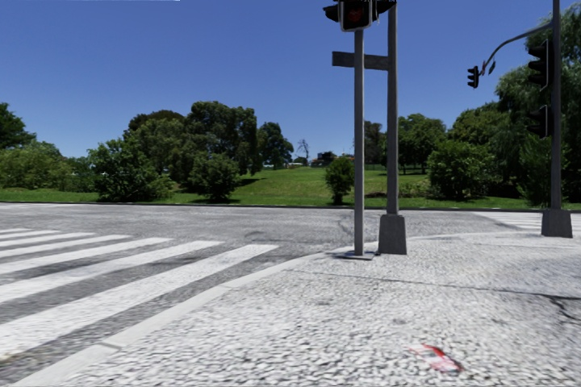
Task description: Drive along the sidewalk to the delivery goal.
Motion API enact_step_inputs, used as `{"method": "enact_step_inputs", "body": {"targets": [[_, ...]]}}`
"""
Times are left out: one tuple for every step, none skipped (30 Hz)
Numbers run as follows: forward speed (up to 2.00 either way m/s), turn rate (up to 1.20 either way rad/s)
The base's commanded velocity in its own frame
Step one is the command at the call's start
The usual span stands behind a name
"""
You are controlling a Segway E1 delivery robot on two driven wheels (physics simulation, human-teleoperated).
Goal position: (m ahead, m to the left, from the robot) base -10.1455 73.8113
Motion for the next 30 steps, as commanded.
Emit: {"method": "enact_step_inputs", "body": {"targets": [[1.74, 0.39], [1.74, 0.39], [1.74, 0.40], [1.70, 0.41], [1.64, 0.41], [1.59, 0.41], [1.57, 0.42], [1.57, 0.42], [1.57, 0.42], [1.57, 0.42], [1.57, 0.43], [1.56, 0.43], [1.56, 0.44], [1.56, 0.44], [1.56, 0.44], [1.56, 0.44], [1.56, 0.44], [1.56, 0.44], [1.56, 0.46], [1.56, 0.46], [1.56, 0.49], [1.56, 0.50], [1.56, 0.51], [1.55, 0.52], [1.55, 0.52], [1.54, 0.52], [1.53, 0.53], [1.52, 0.53], [1.52, 0.53], [1.52, 0.53]]}}
